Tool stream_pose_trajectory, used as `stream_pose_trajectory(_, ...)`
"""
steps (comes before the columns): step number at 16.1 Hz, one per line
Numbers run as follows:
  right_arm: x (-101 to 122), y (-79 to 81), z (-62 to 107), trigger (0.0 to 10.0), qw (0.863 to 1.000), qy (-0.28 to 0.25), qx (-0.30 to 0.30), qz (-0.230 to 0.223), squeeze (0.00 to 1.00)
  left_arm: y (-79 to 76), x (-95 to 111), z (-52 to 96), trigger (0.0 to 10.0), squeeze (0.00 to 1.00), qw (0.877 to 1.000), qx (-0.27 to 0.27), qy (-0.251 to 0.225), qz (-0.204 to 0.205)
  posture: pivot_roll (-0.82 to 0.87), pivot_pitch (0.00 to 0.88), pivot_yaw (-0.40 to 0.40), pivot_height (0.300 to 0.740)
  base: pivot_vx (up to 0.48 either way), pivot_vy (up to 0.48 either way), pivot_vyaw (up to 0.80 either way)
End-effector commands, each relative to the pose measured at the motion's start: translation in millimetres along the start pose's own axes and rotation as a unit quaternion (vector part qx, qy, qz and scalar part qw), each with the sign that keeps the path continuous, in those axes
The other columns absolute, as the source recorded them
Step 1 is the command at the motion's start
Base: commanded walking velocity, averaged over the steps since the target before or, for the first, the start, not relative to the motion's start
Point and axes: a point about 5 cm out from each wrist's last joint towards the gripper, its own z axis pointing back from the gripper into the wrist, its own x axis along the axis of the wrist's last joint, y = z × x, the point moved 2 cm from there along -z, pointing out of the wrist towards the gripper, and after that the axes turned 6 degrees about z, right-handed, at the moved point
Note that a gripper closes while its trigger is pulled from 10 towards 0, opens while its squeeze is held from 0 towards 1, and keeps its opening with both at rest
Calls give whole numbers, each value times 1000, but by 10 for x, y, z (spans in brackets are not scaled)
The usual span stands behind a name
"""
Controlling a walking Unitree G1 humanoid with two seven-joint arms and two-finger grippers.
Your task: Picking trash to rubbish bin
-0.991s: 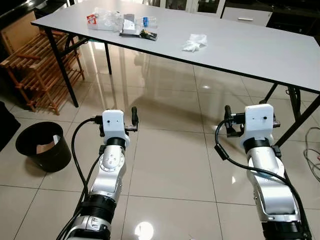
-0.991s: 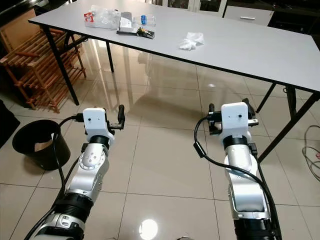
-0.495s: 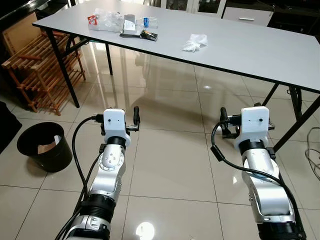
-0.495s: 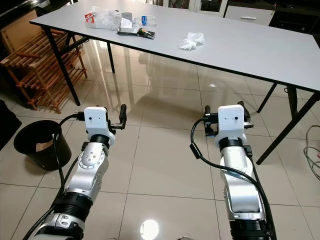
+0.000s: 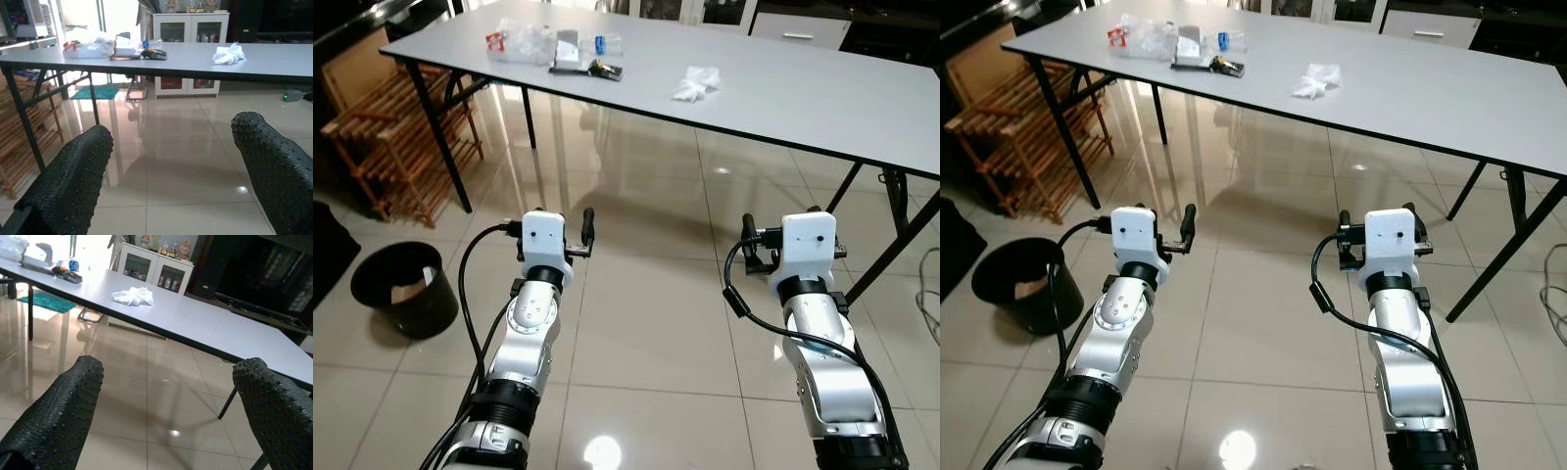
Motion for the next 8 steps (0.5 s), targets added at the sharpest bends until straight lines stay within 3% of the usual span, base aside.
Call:
stream_pose_trajectory(1, -13, -21, 16, 10000, 1000, -2, -7, -1, 0, -50, 50, -8, 10000, 0, 1000, -13, -10, 3, -63, 31, 3, 740, 405, 0, 0)
stream_pose_trajectory(4, -16, -22, 18, 10000, 1000, -1, -7, 0, 0, -59, 40, -10, 10000, 0, 1000, -13, -6, 3, -65, 31, 1, 740, 350, 0, 0)
stream_pose_trajectory(8, -16, -22, 16, 10000, 1000, -2, -6, 3, 0, -67, 24, -6, 10000, 0, 1000, -13, -2, 4, -65, 31, -2, 740, 0, 0, 0)
